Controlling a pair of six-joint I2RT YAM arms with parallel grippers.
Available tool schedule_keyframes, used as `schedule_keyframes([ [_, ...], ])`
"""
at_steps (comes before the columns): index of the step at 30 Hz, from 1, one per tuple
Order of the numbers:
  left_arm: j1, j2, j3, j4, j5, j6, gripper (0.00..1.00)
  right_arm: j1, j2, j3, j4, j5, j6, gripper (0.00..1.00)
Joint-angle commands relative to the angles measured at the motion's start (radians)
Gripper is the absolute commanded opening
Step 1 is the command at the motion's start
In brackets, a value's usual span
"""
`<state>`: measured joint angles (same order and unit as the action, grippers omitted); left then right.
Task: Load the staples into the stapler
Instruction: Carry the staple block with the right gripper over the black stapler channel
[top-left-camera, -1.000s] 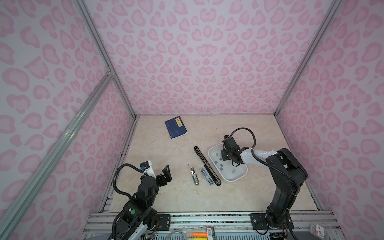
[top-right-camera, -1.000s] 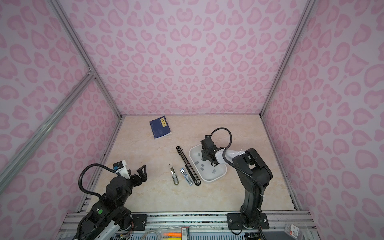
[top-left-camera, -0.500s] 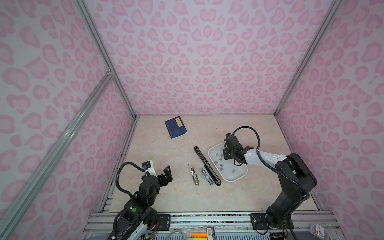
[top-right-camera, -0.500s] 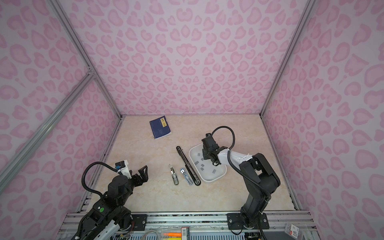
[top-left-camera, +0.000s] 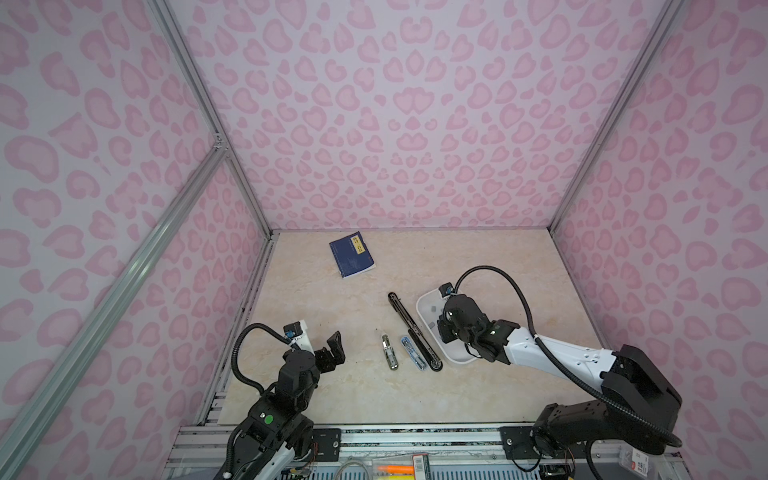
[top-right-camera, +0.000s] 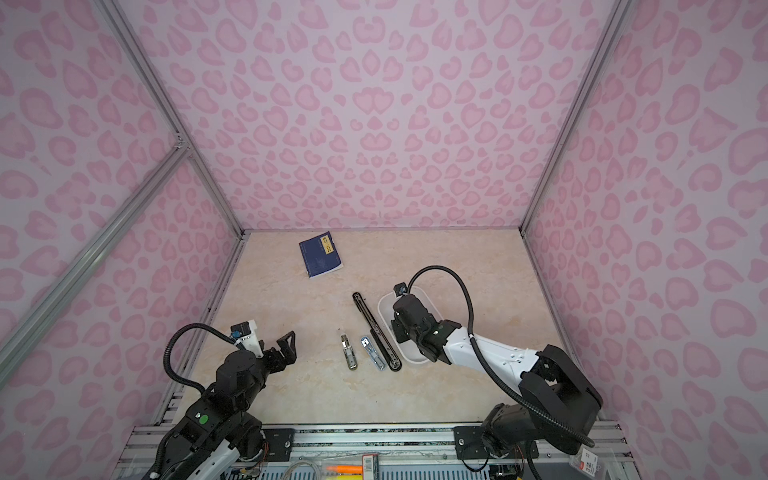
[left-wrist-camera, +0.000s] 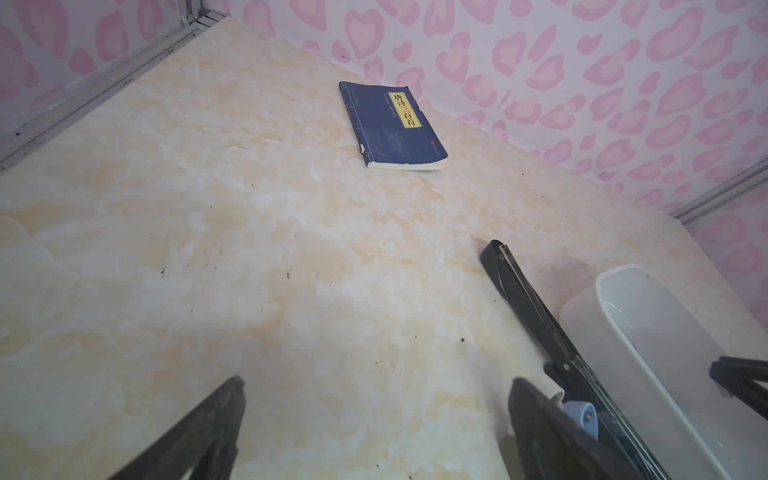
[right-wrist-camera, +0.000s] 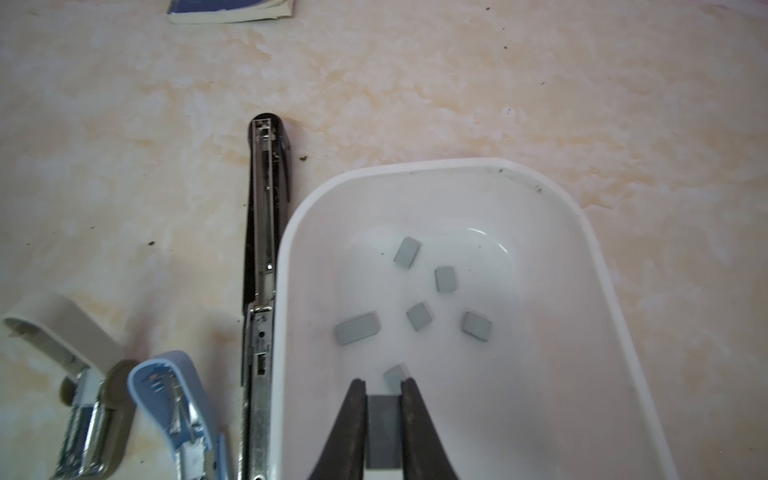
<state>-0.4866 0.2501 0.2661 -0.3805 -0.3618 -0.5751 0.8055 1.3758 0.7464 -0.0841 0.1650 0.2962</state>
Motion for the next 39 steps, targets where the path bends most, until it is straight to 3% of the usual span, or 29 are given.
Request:
schedule_keyframes([
  [1, 0.000, -0.006, 0.000, 0.019, 0.004, 0.006, 1.00, 0.055, -0.029, -0.032, 0.050, -0.005, 0.034, 0.16],
  [17, 0.000, -0.072, -0.010, -0.004, 0.010, 0.004, 1.00, 0.183, -0.018, -0.101, 0.140, 0.015, 0.101, 0.16],
  [39, 0.000, -0.079, -0.013, -0.005, 0.011, 0.004, 1.00, 0.139, 0.018, -0.150, 0.134, 0.055, 0.099, 0.15],
])
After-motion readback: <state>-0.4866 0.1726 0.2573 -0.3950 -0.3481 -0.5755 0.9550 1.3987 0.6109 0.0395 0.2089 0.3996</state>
